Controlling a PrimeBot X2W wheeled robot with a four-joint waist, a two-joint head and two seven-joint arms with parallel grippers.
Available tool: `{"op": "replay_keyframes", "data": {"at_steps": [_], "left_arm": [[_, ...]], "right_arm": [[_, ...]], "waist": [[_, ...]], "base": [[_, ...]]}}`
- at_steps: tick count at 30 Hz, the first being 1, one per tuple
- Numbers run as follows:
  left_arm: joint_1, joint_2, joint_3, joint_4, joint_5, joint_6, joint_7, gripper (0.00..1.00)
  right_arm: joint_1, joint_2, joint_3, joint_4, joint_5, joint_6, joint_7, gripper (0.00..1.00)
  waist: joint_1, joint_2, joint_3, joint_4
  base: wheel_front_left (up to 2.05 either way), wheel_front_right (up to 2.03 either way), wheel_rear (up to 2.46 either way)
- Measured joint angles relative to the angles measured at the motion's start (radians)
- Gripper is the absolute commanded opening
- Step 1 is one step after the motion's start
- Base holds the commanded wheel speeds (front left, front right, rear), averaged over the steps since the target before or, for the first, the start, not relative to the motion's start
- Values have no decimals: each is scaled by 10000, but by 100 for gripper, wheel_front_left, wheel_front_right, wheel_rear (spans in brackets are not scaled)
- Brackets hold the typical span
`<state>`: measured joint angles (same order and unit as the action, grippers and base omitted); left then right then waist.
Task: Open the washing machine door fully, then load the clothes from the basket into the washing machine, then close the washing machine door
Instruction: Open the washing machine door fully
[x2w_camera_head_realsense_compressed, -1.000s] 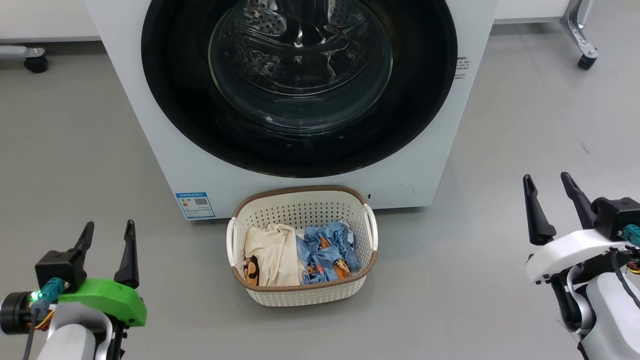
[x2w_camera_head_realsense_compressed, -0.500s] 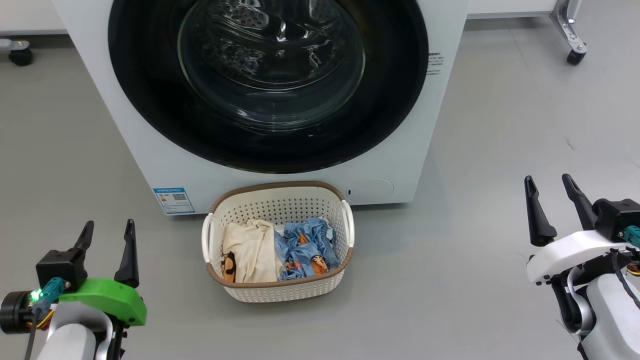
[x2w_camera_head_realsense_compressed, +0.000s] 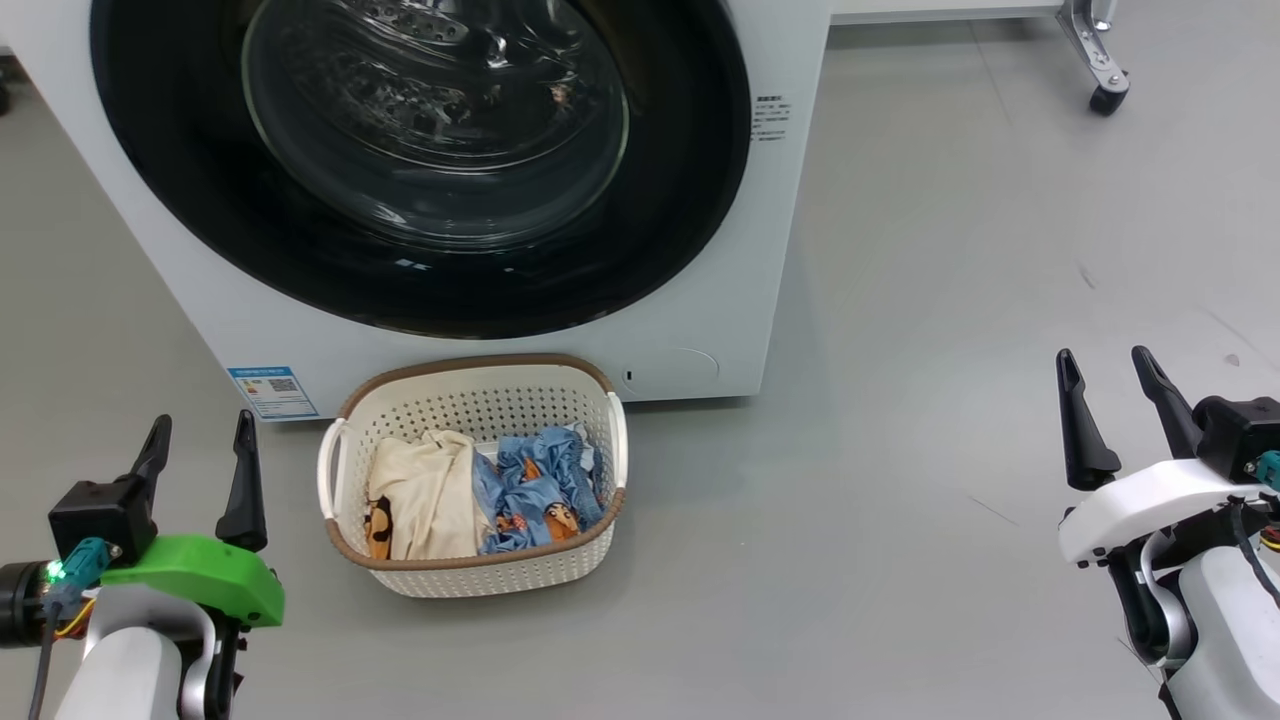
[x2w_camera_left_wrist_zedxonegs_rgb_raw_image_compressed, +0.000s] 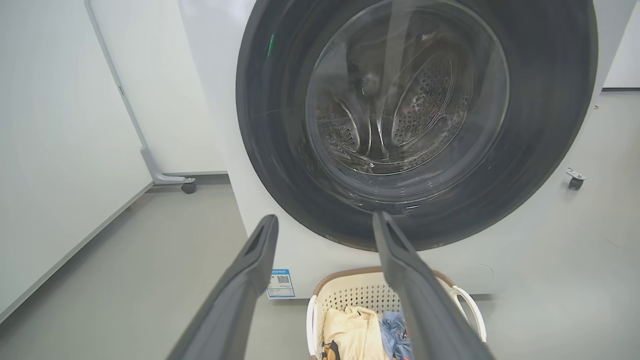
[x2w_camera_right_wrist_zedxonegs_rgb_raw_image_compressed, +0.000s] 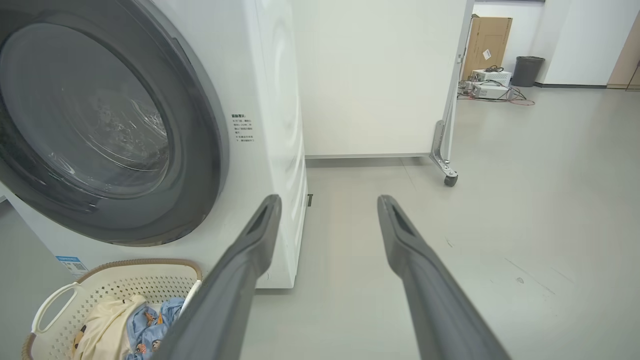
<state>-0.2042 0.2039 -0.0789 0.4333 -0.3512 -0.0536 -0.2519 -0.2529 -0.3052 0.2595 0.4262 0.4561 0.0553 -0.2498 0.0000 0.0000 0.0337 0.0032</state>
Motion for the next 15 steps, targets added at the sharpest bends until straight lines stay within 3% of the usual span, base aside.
{"op": "replay_keyframes", "data": {"at_steps": [15], "left_arm": [[-12, -167, 29, -328, 205, -251, 0, 100]], "right_arm": [[-2, 36, -155, -38, -13, 52, 0, 100]], "waist": [[0, 0, 96, 20]], "base": [[54, 54, -108]]}}
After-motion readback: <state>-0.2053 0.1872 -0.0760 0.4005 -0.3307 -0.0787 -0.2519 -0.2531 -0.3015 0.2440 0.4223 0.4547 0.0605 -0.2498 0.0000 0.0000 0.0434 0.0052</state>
